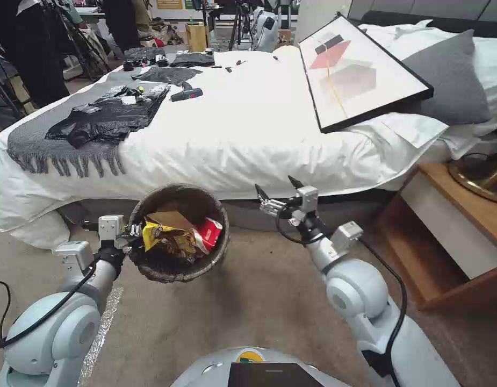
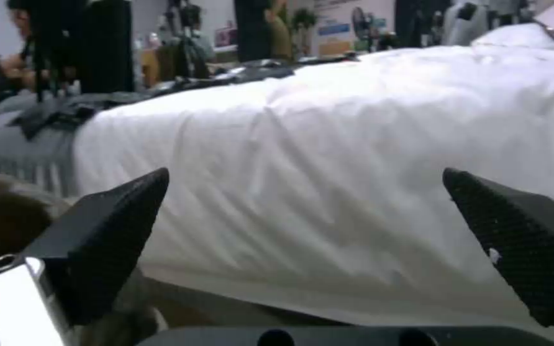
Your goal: Pick up the trash bin, then pick up the garbage from the floor and place it into the trash bin.
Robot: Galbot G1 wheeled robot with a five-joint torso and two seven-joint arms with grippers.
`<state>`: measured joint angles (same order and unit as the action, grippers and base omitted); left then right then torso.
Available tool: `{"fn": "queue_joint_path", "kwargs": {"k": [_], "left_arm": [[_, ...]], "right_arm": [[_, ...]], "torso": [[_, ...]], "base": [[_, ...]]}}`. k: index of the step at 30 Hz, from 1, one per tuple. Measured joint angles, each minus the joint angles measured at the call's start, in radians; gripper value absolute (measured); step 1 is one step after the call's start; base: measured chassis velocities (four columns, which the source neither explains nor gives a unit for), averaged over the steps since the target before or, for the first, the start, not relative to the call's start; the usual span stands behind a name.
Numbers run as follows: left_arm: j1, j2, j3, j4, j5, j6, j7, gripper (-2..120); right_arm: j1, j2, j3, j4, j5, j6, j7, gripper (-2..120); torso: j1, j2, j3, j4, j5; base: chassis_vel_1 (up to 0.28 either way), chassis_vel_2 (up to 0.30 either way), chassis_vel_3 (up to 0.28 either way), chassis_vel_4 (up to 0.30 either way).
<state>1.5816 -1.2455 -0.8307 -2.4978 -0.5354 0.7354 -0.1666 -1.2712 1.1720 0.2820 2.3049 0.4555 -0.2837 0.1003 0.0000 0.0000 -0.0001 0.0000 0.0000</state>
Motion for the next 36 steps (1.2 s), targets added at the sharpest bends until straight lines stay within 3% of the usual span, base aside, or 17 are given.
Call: {"fn": "queue_joint_path", "kwargs": {"k": [11, 36], "left_arm": [[0.009, 0.006, -0.008, -0.002, -0.003, 0.0, -0.01, 2], [0.016, 0.005, -0.013, -0.002, 0.003, 0.0, 0.008, 2]], "right_arm": [[-0.179, 0.107, 0.128, 0.019, -0.124, 0.064, -0.019, 100], [-0.164, 0.138, 0.114, 0.002, -0.172, 0.068, -0.011, 100]], "torso": [[0.0, 0.0, 0.0, 0.0, 0.0], [0.0, 0.0, 0.0, 0.0001, 0.0]], "base": [[0.0, 0.0, 0.0, 0.0], [0.035, 0.031, 0.029, 0.032]]}}
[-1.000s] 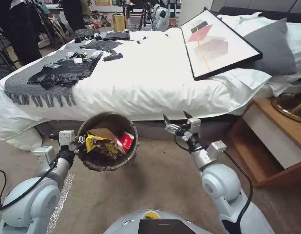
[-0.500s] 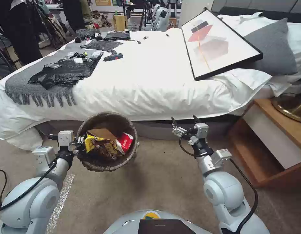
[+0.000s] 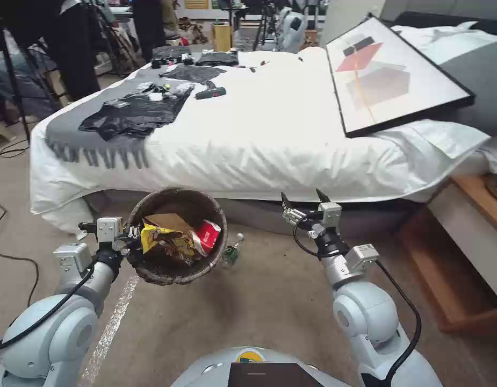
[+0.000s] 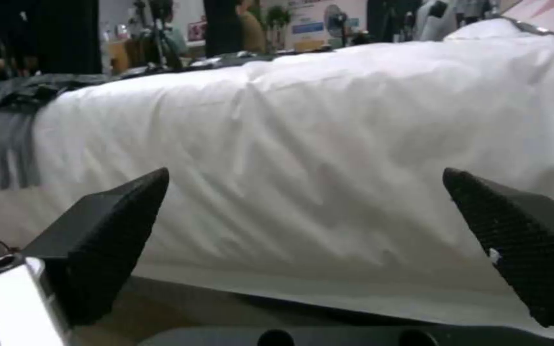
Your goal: Pick up the trash bin, then pick up the garbage from the floor and place it into the trash bin.
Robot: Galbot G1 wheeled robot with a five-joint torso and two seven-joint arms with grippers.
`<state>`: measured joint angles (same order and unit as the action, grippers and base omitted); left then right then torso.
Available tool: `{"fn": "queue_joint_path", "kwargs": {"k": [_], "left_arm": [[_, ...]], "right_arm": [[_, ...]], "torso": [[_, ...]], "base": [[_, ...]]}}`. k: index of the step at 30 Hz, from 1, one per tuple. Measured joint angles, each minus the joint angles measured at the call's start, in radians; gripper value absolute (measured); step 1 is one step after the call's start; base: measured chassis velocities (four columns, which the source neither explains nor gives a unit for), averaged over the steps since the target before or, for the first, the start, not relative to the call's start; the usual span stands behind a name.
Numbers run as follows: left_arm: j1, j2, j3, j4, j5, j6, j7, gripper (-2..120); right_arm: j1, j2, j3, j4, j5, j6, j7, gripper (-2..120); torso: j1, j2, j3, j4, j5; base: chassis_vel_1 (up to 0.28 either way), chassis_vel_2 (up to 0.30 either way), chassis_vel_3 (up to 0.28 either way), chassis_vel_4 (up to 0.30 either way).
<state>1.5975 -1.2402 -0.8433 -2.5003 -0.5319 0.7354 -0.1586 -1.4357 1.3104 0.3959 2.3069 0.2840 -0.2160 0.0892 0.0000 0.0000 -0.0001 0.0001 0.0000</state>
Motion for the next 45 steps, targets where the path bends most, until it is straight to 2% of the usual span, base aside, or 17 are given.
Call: {"fn": "queue_joint_path", "kwargs": {"k": [21, 26, 32, 36, 38, 45], "left_arm": [[0.003, -0.003, 0.0, 0.0, -0.026, 0.0, -0.001, 2], [0.005, -0.004, -0.001, 0.0, -0.031, 0.0, -0.002, 2], [0.007, -0.006, -0.001, 0.0, -0.026, 0.0, -0.002, 2], [0.006, -0.009, 0.001, 0.0, -0.023, 0.0, -0.002, 2], [0.006, -0.008, -0.001, 0.0, -0.022, 0.0, -0.003, 2], [0.007, -0.008, -0.006, 0.0, -0.025, 0.0, -0.003, 2]], "right_arm": [[-0.014, 0.005, 0.005, -0.011, -0.005, -0.018, 0.019, 100], [-0.015, 0.011, -0.002, -0.043, -0.004, -0.036, 0.035, 100], [0.024, 0.012, -0.037, -0.11, 0.035, -0.105, 0.105, 100], [0.065, 0.01, -0.085, -0.152, 0.107, -0.155, 0.174, 100], [0.105, 0.013, -0.136, -0.205, 0.178, -0.185, 0.251, 100], [0.165, 0.036, -0.186, -0.281, 0.278, -0.232, 0.36, 100]], "torso": [[0.0, 0.0, 0.0, 0.0003, 0.0], [0.0, 0.0, 0.0, -0.0004, 0.0], [0.0, 0.0, 0.0, -0.0002, 0.0], [0.0, 0.0, 0.0, -0.0002, 0.0], [0.0, 0.0, 0.0, 0.0, 0.0], [0.0, 0.0, 0.0, 0.0, 0.0]], "base": [[0.097, 0.093, 0.093, 0.088], [0.013, 0.006, 0.011, 0.008], [0.0, 0.0, 0.0, 0.0], [0.0, 0.0, 0.0, 0.0], [0.0, 0.0, 0.0, 0.0], [0.0, 0.0, 0.0, 0.0]]}}
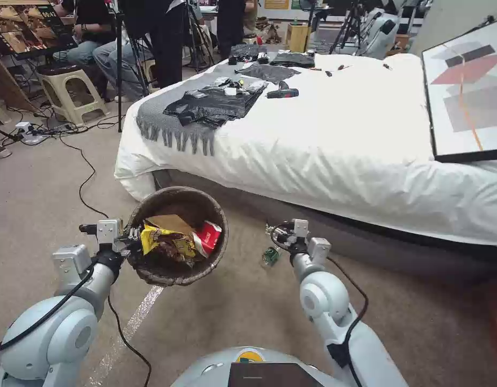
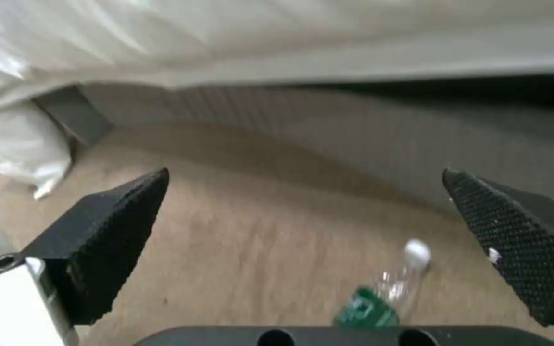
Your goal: Pick up the trash bin, then pick up the garbage from the floor and place it into the trash bin.
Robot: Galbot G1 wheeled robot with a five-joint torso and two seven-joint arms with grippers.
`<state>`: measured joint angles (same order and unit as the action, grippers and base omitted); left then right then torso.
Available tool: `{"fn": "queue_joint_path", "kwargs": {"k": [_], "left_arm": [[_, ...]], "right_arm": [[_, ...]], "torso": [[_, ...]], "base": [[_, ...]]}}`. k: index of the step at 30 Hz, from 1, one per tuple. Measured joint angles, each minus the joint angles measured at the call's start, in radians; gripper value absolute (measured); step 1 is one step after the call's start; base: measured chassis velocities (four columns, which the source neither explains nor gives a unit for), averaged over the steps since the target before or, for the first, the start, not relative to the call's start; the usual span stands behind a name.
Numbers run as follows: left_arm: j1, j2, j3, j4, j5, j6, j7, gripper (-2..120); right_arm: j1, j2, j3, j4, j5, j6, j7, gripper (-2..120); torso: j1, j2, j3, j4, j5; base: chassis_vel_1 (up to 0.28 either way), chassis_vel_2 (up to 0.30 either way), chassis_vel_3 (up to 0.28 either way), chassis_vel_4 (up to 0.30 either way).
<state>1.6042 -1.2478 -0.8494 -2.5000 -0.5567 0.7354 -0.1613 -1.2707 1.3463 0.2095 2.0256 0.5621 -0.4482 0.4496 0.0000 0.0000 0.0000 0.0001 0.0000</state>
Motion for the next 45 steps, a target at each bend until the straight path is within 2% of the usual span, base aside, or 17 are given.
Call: {"fn": "queue_joint_path", "kwargs": {"k": [11, 27, 29, 35, 42, 45], "left_arm": [[-0.011, -0.001, 0.006, 0.0, 0.001, 0.0, 0.002, 2], [-0.017, -0.001, 0.012, 0.0, 0.005, 0.0, 0.004, 2], [-0.018, -0.001, 0.012, 0.0, 0.005, 0.0, 0.004, 2], [-0.02, -0.002, 0.014, 0.002, 0.007, 0.0, 0.005, 2], [-0.018, -0.004, 0.013, 0.002, 0.009, 0.0, 0.006, 2], [-0.019, -0.004, 0.014, 0.003, 0.009, 0.0, 0.006, 2]], "right_arm": [[0.104, 0.032, -0.005, -0.182, 0.14, -0.047, 0.103, 100], [0.226, 0.075, -0.012, -0.499, 0.105, -0.003, 0.073, 100], [0.229, 0.076, -0.013, -0.507, 0.101, -0.001, 0.07, 100], [0.312, 0.11, -0.015, -0.671, 0.061, 0.035, 0.05, 100], [0.359, 0.132, -0.014, -0.764, 0.093, 0.037, 0.056, 100], [0.379, 0.139, -0.017, -0.796, 0.152, 0.034, 0.078, 100]], "torso": [[0.0, 0.0, 0.0, -0.0001, -0.0001], [0.0, 0.0, 0.0, -0.0001, 0.0], [0.0, 0.0, 0.0, -0.0001, -0.0001], [0.0, 0.0, 0.0, 0.0, 0.0], [0.0, 0.0, 0.0, 0.0, -0.0001], [0.0, 0.0, 0.0, -0.0001, -0.0001]], "base": [[0.0, 0.0, 0.0, 0.0], [0.0, 0.0, 0.0, 0.0], [0.0, 0.0, 0.0, 0.0], [0.0, 0.0, 0.0, 0.0], [0.0, 0.0, 0.0, 0.0], [0.0, 0.0, 0.0, 0.0]]}}
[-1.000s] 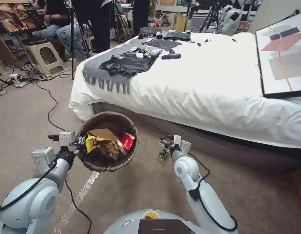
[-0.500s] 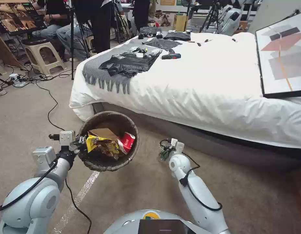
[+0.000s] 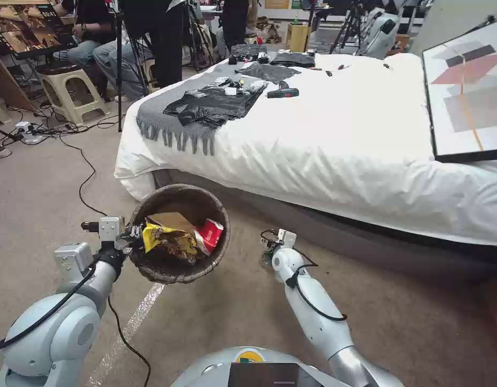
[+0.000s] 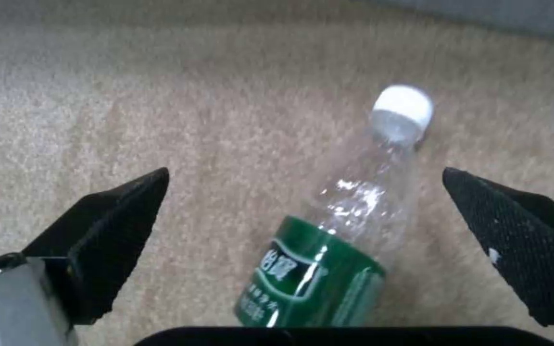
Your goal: Pick up the trash bin, then pick up the garbage from the floor and place it into the trash bin.
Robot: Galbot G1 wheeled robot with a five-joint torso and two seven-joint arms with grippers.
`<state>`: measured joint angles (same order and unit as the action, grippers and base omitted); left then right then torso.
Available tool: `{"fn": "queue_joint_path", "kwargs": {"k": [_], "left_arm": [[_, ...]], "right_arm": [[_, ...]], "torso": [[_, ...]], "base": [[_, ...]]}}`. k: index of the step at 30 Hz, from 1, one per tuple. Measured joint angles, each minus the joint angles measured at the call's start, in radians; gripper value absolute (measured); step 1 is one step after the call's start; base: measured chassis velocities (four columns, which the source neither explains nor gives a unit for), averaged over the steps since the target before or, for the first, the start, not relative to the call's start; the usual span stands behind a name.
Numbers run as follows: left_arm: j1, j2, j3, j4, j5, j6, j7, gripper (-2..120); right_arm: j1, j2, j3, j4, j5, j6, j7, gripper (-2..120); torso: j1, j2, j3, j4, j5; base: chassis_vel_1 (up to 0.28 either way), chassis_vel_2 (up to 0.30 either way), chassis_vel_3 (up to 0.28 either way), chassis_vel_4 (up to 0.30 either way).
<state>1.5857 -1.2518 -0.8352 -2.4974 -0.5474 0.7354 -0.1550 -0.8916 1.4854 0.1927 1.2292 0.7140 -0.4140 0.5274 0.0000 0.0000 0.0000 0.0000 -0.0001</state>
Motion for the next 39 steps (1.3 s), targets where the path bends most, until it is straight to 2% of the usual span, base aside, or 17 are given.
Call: {"fn": "queue_joint_path", "kwargs": {"k": [6, 15, 39], "left_arm": [[0.002, 0.002, 0.0, 0.0, 0.0, 0.0, 0.001, 2], [0.002, 0.001, 0.0, 0.0, 0.0, 0.0, 0.002, 2], [-0.001, -0.006, 0.007, 0.005, 0.014, 0.0, 0.022, 2]], "right_arm": [[0.03, 0.017, 0.0, -0.076, 0.065, -0.001, 0.029, 100], [0.036, 0.028, 0.001, -0.116, 0.072, 0.006, 0.038, 100], [0.041, 0.049, 0.016, -0.219, -0.002, 0.045, -0.014, 97]], "torso": [[0.0, 0.0, 0.0, 0.0, 0.0], [0.0, 0.0, 0.0, -0.0001, 0.0002], [0.0, 0.0, 0.0, 0.0, 0.0001]], "base": [[0.0, 0.0, 0.0, 0.0], [0.0, 0.0, 0.0, 0.0], [0.0, 0.0, 0.0, 0.0]]}}
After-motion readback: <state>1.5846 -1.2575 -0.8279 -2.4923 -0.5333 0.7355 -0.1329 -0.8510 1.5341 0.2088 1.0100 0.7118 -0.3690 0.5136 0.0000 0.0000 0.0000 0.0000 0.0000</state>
